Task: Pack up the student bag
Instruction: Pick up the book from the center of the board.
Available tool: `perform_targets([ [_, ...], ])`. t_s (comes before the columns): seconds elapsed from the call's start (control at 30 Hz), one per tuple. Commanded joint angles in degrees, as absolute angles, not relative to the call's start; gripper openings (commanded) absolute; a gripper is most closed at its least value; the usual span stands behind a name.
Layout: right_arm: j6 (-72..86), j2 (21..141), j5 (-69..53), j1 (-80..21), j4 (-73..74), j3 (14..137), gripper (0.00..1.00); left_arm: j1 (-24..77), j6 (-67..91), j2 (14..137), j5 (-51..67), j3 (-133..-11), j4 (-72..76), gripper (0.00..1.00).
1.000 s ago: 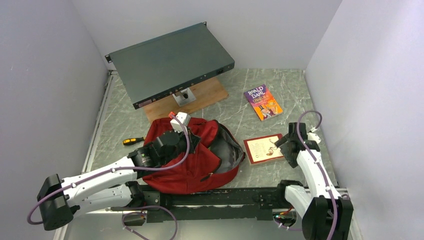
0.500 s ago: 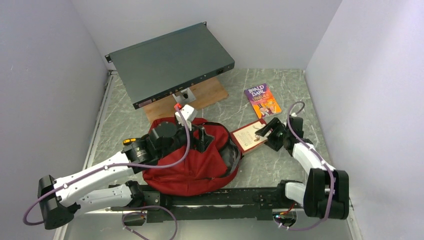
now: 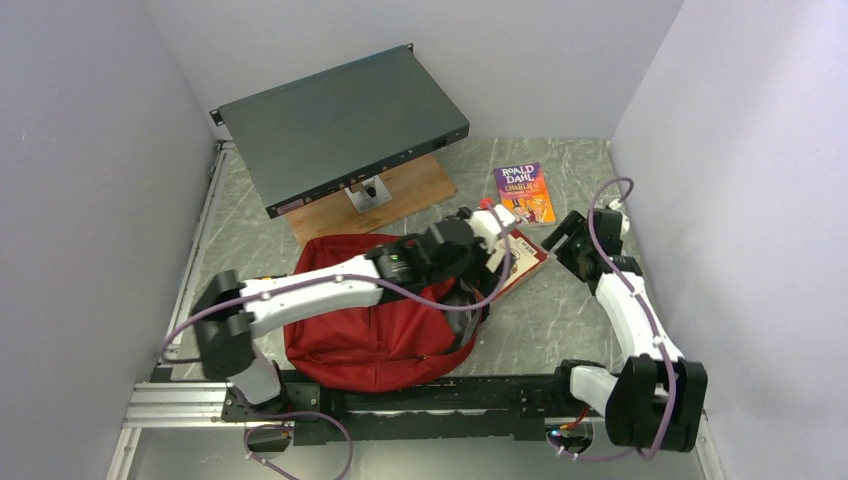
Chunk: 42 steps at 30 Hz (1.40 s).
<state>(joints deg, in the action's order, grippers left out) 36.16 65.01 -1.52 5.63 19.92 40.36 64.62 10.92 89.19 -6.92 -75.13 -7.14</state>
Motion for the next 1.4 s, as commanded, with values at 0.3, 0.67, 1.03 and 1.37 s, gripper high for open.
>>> perform_targets([
  [0.3,38.87,58.95,-14.4,21.54,18.07,30.89,0.75,65.39,1.88,121.53,-13.16,-102.64,-18.68,1.0],
  [0.67,38.59,59.04,-18.75,21.57,15.88,27.88,0.74,64.78,2.96,131.47,-15.7,-107.39,-22.44,1.0],
  [1.03,36.93,62.71,-26.65,21.54,11.12,26.62,0.73,64.78,4.04,134.29,-17.88,-107.18,-23.9,0.89],
  [1.37,36.17,71.92,-40.24,21.59,4.02,26.84,0.75,64.13,5.47,130.15,-15.31,-103.54,-22.05,0.24],
])
